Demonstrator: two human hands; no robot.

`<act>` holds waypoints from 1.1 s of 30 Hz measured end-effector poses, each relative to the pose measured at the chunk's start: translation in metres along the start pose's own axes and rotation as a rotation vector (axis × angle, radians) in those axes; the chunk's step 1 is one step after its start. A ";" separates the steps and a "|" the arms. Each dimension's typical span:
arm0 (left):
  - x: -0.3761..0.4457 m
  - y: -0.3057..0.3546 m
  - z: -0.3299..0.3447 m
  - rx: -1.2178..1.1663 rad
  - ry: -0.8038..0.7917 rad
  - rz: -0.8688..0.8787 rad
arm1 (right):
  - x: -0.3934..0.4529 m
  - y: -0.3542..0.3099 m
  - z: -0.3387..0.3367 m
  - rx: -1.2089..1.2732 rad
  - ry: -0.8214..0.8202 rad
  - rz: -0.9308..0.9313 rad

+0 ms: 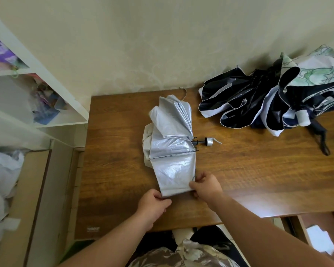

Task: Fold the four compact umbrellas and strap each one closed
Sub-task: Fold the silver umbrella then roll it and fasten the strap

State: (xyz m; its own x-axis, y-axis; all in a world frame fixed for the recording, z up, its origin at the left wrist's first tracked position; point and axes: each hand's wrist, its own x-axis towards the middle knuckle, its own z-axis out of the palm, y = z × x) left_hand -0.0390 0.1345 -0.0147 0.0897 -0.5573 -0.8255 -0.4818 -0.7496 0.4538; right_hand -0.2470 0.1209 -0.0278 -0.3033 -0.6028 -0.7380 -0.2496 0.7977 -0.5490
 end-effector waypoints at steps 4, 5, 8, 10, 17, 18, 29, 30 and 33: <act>0.006 0.006 -0.005 0.326 0.329 0.355 | 0.000 0.001 -0.005 -0.449 0.061 -0.226; 0.011 0.010 -0.007 0.409 0.395 0.523 | 0.003 0.002 -0.005 -0.509 0.131 -0.344; 0.031 0.036 -0.010 0.637 0.438 0.878 | 0.016 -0.002 0.001 -0.725 0.252 -0.760; 0.045 0.058 -0.008 0.752 0.390 0.942 | 0.027 -0.014 0.005 -0.809 0.262 -0.910; 0.071 0.071 -0.005 1.202 0.233 0.782 | 0.051 -0.037 -0.007 -1.136 -0.034 -0.750; 0.073 0.064 -0.006 1.247 0.230 0.769 | 0.052 -0.036 -0.010 -1.169 -0.040 -0.731; 0.057 0.078 -0.031 1.034 -0.057 0.552 | 0.046 -0.024 -0.019 -1.206 -0.150 -0.672; 0.056 0.078 -0.033 0.931 -0.032 0.548 | 0.042 -0.025 -0.020 -1.150 -0.122 -0.716; 0.062 0.071 -0.029 0.730 0.098 0.631 | 0.033 -0.015 -0.018 -1.046 0.012 -0.990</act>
State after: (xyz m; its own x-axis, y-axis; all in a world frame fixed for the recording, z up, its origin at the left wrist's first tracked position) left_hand -0.0426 0.0359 -0.0240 -0.3143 -0.8332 -0.4551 -0.8859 0.0851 0.4559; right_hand -0.2701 0.0888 -0.0366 0.3846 -0.8954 -0.2244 -0.9044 -0.3169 -0.2859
